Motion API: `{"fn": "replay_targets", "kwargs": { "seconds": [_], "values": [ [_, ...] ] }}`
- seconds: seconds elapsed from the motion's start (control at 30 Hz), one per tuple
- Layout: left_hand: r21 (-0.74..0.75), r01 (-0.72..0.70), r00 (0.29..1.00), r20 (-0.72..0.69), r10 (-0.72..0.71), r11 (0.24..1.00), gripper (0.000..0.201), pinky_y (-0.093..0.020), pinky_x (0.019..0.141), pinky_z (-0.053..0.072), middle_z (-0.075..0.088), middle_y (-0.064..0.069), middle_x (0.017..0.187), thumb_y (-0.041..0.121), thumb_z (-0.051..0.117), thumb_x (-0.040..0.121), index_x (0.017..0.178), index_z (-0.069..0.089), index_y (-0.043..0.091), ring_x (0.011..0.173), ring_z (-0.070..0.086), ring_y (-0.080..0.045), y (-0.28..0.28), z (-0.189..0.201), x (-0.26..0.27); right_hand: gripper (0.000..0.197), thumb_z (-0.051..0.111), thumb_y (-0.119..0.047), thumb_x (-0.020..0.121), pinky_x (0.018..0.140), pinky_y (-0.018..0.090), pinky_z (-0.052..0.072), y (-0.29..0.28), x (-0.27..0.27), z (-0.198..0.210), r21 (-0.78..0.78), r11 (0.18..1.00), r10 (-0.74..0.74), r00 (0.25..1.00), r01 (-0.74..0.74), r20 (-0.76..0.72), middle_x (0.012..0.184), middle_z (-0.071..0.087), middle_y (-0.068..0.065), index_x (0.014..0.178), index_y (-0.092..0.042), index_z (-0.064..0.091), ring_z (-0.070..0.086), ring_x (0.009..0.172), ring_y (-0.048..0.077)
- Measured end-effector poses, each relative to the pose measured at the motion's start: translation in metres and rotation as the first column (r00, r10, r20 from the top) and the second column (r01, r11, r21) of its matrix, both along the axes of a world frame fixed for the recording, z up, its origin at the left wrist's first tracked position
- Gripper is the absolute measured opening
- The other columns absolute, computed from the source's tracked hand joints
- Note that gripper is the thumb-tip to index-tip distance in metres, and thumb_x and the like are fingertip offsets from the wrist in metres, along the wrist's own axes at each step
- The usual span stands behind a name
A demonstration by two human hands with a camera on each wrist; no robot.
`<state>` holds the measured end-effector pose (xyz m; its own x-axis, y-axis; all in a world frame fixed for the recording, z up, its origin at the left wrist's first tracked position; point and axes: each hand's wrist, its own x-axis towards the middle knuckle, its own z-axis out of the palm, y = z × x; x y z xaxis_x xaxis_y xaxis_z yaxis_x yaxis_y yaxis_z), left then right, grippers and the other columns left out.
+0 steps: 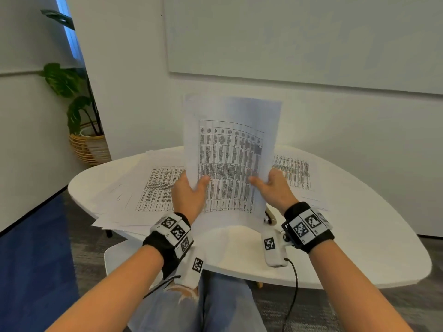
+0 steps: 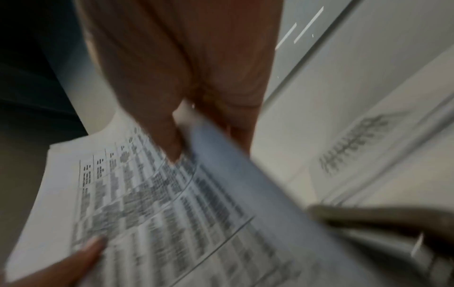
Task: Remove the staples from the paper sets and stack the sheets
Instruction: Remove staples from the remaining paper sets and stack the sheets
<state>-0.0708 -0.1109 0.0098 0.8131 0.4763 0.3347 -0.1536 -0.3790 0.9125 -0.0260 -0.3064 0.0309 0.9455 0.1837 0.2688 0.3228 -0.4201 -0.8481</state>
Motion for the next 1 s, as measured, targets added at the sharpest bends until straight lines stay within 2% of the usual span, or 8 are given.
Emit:
{"fn": "replay_targets", "kwargs": {
  "seconds": [0.07, 0.17, 0.27, 0.37, 0.53, 0.77, 0.87, 1.0],
  "values": [
    [0.018, -0.033, 0.999, -0.035, 0.033, 0.999, 0.031, -0.034, 0.083, 0.05, 0.062, 0.004, 0.088, 0.03, 0.064, 0.089, 0.108, 0.059, 0.006, 0.083, 0.058, -0.016, 0.009, 0.004, -0.002, 0.012, 0.058, -0.017, 0.091, 0.084, 0.033, 0.051, -0.006, -0.001, 0.002, -0.31, 0.941, 0.131, 0.991, -0.134, -0.03, 0.092, 0.06, -0.001, 0.102, -0.015, 0.053, 0.06, 0.087, 0.018],
    [0.062, -0.053, 0.997, -0.051, 0.056, 0.997, 0.039, -0.034, 0.092, 0.046, 0.064, -0.002, 0.113, 0.03, 0.064, 0.089, 0.12, 0.057, 0.006, 0.101, 0.058, -0.018, 0.031, 0.009, -0.008, 0.038, 0.054, -0.013, 0.09, 0.096, 0.035, 0.044, -0.018, 0.011, -0.011, -0.656, 0.746, 0.073, 0.993, -0.115, -0.091, 0.124, 0.053, 0.012, 0.127, -0.009, 0.047, 0.052, 0.114, 0.028],
    [0.097, -0.058, 0.994, -0.086, 0.066, 0.994, 0.034, -0.037, 0.093, 0.048, 0.066, -0.004, 0.114, 0.027, 0.065, 0.088, 0.118, 0.059, 0.012, 0.104, 0.061, -0.021, 0.048, 0.014, -0.018, 0.053, 0.055, -0.03, 0.092, 0.1, 0.037, 0.042, -0.025, 0.026, -0.031, -0.802, 0.596, -0.116, 0.982, -0.051, -0.149, 0.135, 0.041, 0.018, 0.136, -0.006, 0.04, 0.047, 0.121, 0.032],
    [0.12, -0.028, 0.989, -0.14, 0.044, 0.992, 0.033, -0.033, 0.088, 0.048, 0.067, -0.005, 0.114, 0.026, 0.065, 0.089, 0.118, 0.059, 0.012, 0.102, 0.061, -0.022, 0.058, 0.016, -0.025, 0.061, 0.048, -0.053, 0.091, 0.093, 0.036, 0.045, -0.021, 0.029, -0.045, -0.84, 0.538, -0.199, 0.958, -0.068, -0.206, 0.128, 0.045, 0.018, 0.13, -0.005, 0.045, 0.053, 0.11, 0.032],
    [0.214, 0.041, 0.965, -0.26, 0.017, 0.976, 0.033, -0.03, 0.083, 0.047, 0.065, -0.005, 0.112, 0.027, 0.063, 0.09, 0.118, 0.057, 0.012, 0.093, 0.057, -0.018, 0.067, 0.011, -0.028, 0.052, 0.054, -0.043, 0.089, 0.072, 0.029, 0.042, -0.013, 0.033, -0.058, -0.805, 0.588, -0.197, 0.95, -0.083, -0.242, 0.118, 0.055, 0.016, 0.12, -0.002, 0.048, 0.054, 0.092, 0.026],
    [0.302, 0.151, 0.921, -0.388, -0.023, 0.941, 0.04, -0.039, 0.089, 0.052, 0.068, -0.002, 0.109, 0.032, 0.065, 0.088, 0.123, 0.056, 0.016, 0.1, 0.062, -0.023, 0.072, 0.002, -0.024, 0.041, 0.065, -0.043, 0.08, 0.055, 0.022, 0.039, -0.032, 0.029, -0.054, -0.765, 0.636, -0.24, 0.917, -0.099, -0.318, 0.095, 0.054, 0.006, 0.096, -0.01, 0.048, 0.052, 0.081, 0.019],
    [0.4, 0.175, 0.91, -0.414, 0.007, 0.9, 0.037, -0.032, 0.081, 0.05, 0.065, 0.0, 0.1, 0.031, 0.064, 0.09, 0.122, 0.056, 0.015, 0.088, 0.059, -0.02, 0.067, 0.002, -0.023, 0.051, 0.072, -0.039, 0.074, 0.053, 0.02, 0.035, -0.053, 0.027, -0.043, -0.705, 0.706, -0.306, 0.928, 0.072, -0.212, 0.106, 0.054, 0.012, 0.107, -0.006, 0.05, 0.05, 0.082, 0.021],
    [0.509, 0.24, 0.904, -0.428, 0.002, 0.827, 0.042, -0.029, 0.075, 0.049, 0.066, -0.002, 0.105, 0.031, 0.062, 0.091, 0.128, 0.052, 0.016, 0.089, 0.06, -0.021, 0.058, 0.01, -0.021, 0.055, 0.082, -0.03, 0.069, 0.068, 0.03, 0.046, -0.084, 0.017, -0.009, -0.317, 0.842, -0.464, 0.886, 0.437, -0.009, 0.096, 0.058, 0.008, 0.109, -0.006, 0.051, 0.055, 0.083, 0.024]
  ]
}}
